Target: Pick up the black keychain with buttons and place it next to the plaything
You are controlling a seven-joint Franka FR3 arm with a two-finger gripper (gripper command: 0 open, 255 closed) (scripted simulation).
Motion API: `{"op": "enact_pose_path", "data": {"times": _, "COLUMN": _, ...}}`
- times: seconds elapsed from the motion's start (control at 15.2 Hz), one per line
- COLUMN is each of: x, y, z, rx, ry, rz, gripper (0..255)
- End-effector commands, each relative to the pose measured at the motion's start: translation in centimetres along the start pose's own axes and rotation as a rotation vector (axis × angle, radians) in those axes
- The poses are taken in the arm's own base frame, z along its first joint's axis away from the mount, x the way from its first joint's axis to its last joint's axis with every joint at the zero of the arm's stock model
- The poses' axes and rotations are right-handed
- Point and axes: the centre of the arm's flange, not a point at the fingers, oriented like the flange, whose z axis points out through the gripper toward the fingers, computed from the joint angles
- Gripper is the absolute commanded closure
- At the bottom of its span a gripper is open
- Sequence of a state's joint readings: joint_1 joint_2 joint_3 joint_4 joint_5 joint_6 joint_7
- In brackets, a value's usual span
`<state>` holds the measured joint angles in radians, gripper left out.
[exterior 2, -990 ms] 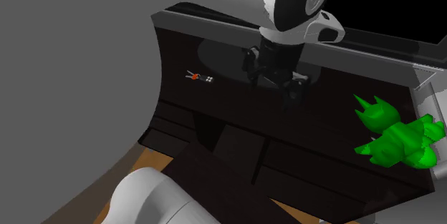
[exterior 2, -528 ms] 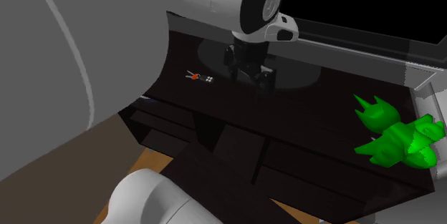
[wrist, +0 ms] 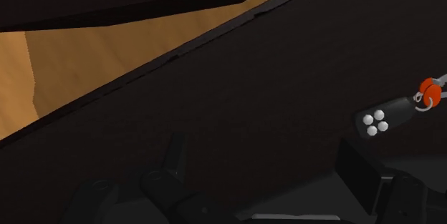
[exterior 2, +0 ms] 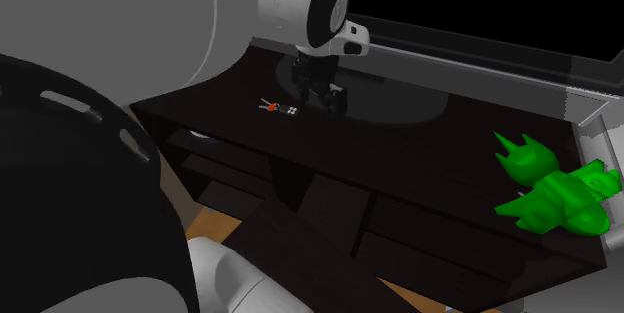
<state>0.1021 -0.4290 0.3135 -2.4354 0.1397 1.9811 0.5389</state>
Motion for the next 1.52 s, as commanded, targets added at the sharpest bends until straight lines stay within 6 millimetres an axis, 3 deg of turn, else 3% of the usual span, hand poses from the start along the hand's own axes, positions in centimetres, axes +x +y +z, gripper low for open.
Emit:
{"op": "enact_pose_path", "data": {"times": 0.0, "x": 0.3, "y": -2.6, "z": 1.1, "rx": 0.004, "ry": 0.002, "rz": 0.011, "gripper": 0}}
{"op": "enact_pose_path", "data": {"times": 0.66, "x": 2.6, "y": -14.2, "z": 6.5, "rx": 0.015, "ry": 0.012, "rz": 0.060, "gripper": 0}}
{"op": "enact_pose_path", "data": {"times": 1.19, "x": 2.7, "y": -14.4, "z": 10.6, "rx": 0.015, "ry": 0.012, "rz": 0.060, "gripper": 0}}
{"op": "enact_pose_path", "data": {"times": 1.45, "x": 2.7, "y": -14.4, "z": 10.6, "rx": 0.015, "ry": 0.012, "rz": 0.060, "gripper": 0}}
